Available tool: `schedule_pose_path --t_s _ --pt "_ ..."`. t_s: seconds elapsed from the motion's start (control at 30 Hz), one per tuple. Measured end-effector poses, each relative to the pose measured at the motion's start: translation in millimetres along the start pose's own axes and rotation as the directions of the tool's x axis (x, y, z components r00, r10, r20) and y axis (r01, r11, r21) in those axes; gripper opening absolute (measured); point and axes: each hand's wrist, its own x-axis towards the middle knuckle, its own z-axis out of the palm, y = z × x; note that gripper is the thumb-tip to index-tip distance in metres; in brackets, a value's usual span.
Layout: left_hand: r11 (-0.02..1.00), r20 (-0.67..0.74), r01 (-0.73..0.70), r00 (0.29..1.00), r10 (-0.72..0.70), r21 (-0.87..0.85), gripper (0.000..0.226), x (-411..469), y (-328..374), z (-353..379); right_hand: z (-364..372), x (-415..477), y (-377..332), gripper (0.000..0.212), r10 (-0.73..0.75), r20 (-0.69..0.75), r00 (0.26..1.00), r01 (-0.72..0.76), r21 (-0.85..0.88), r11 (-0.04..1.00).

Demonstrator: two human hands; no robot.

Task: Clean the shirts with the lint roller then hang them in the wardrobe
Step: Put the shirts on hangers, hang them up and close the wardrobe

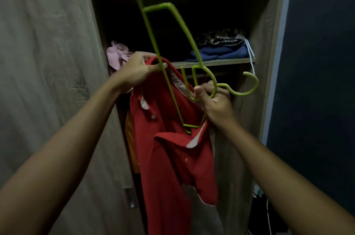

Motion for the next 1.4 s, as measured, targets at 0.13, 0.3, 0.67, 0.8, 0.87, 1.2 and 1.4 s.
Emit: schedule_pose_path --t_s 0.13,0.3,0.67,0.8,0.87,1.2,1.4 --pt "0.989 0.068 -0.043 0.997 0.034 0.14 0.031 -8 -11 -31 -24 23 21 0.051 0.005 0.291 0.957 0.106 -0.364 0.925" --pt "0.984 0.034 -0.029 0.999 0.024 0.176 0.02 -22 -35 -49 -52 32 22 0.048 0.142 0.477 0.868 0.146 -0.517 0.843" --pt "0.959 -0.295 0.218 0.942 -0.158 0.182 0.035 -31 -59 -55 -52 43 5 0.044 0.469 0.649 0.599 0.288 -0.721 0.63" --pt "0.975 -0.361 0.222 0.911 -0.199 0.024 0.014 -32 -36 -29 -32 43 5 0.028 0.429 0.645 0.632 0.235 -0.688 0.687" --pt "0.974 -0.31 0.226 0.927 -0.212 0.01 0.024 -34 -25 -9 -20 42 0 0.03 0.408 0.63 0.66 0.213 -0.678 0.704" --pt "0.803 -0.19 -0.017 0.968 0.162 0.596 0.036 -45 -42 3 -7 48 -3 0.029 0.171 0.63 0.757 0.128 -0.401 0.907" --pt "0.751 0.122 -0.198 0.98 0.155 0.63 0.064 -56 -71 7 -5 46 -8 0.031 0.203 0.605 0.77 0.072 -0.398 0.914"
